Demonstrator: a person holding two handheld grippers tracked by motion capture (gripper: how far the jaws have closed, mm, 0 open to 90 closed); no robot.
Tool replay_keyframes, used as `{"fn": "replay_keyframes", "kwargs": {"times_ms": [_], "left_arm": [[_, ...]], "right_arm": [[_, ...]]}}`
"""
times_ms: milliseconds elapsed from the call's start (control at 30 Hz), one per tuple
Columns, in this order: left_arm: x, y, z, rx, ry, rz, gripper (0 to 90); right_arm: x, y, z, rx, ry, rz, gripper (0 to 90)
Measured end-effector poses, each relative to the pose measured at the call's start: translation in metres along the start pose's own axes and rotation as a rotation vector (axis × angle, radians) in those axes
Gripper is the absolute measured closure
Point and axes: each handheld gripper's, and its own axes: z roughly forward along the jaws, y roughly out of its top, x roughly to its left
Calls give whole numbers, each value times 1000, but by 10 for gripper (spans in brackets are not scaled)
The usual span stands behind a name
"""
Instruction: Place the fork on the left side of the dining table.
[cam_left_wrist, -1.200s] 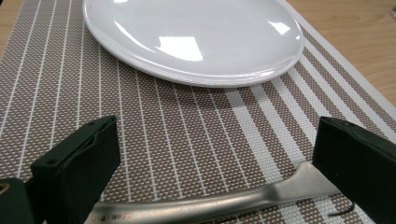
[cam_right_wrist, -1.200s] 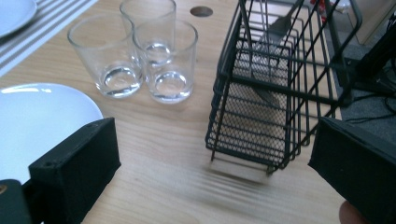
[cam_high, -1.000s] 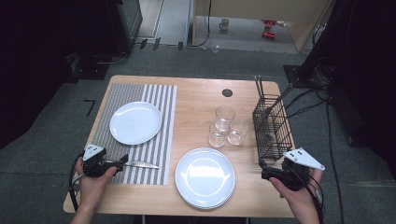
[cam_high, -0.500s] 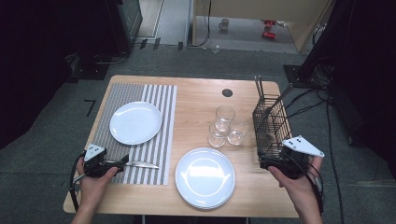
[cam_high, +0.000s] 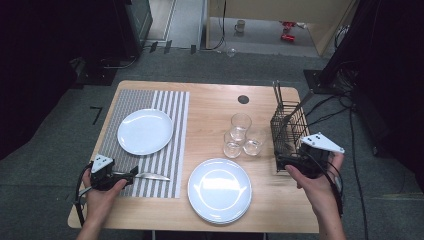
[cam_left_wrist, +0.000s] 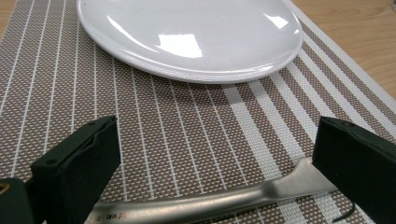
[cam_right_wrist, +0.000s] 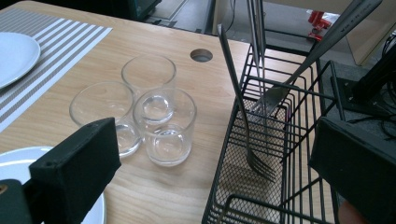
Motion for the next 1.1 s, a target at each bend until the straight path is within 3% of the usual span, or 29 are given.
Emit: {"fn": "replay_keyframes", "kwargs": {"times_ms": [333,633,833,1100], "left_arm": [[-1,0,0,0,1,8,13],[-1,0,0,0,1,9,13],[-1,0,1,1,3,12,13],[0,0,1,5,0,1,13]], "right_arm": [[-1,9,13,5,-13,2,11],[-1,17,25,-26,-61,-18,124],[0,21,36,-34,-67,-38,192],[-3,25,51,-32,-75,-14,311]]}}
